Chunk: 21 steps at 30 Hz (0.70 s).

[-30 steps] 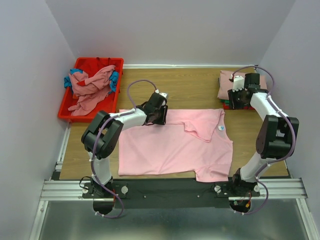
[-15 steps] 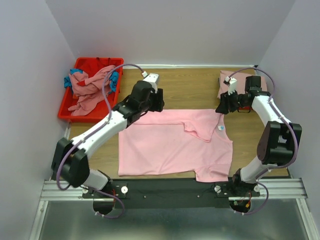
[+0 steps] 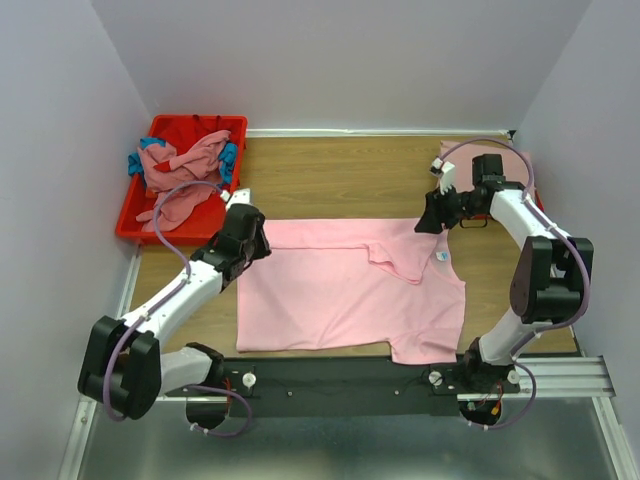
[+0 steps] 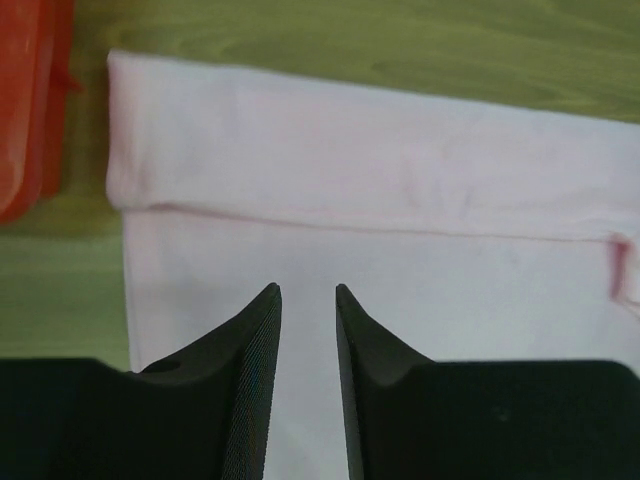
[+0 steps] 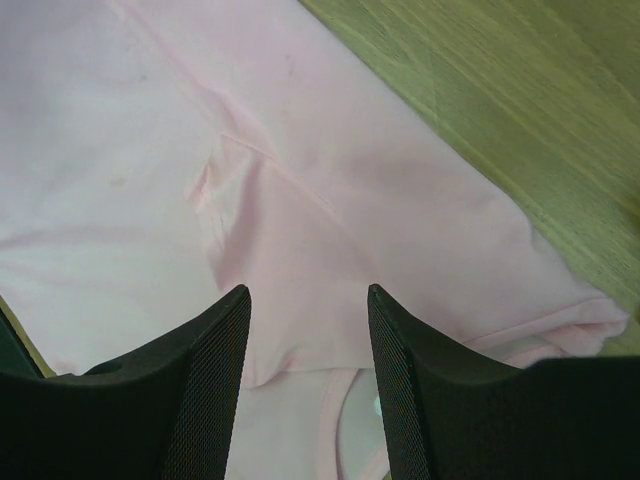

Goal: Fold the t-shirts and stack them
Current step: Fold the tshirt

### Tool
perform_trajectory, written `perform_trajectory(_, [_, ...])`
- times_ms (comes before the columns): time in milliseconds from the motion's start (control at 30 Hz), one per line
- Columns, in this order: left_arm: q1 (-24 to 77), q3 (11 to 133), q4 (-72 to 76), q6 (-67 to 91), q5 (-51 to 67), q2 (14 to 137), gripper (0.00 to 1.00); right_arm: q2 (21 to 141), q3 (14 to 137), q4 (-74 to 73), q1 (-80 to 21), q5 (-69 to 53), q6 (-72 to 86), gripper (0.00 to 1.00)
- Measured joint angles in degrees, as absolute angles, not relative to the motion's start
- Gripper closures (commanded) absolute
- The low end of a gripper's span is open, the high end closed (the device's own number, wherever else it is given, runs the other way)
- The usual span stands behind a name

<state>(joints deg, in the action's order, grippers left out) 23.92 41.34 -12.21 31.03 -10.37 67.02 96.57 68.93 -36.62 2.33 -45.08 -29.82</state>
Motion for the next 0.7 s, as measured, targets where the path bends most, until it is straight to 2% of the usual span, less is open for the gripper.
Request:
perform_trajectory(167, [22.98,37.67,-12.88,35.81,-13.41,69.45,0.66,97.03,68.93,-36.60,2.20,-45.08,-29.43,0.43])
perform_trajectory(567, [22.20,38.17,-10.76,38.54,-18.06,75.88,0.64,100.05,67.94,-36.62,0.95,-43.75,-28.53,0.43])
perform_trajectory(633, [22.17,38.70,-10.87,37.74,-18.28,74.78,0.62,100.07,67.83,-36.62,0.82,-43.68,-28.58,0.43])
perform_trajectory(700, [22.17,39.55,-11.25,36.42,-18.31,72.93,0.53,100.07,67.61,-36.60,0.71,-43.53,-28.62,0.43])
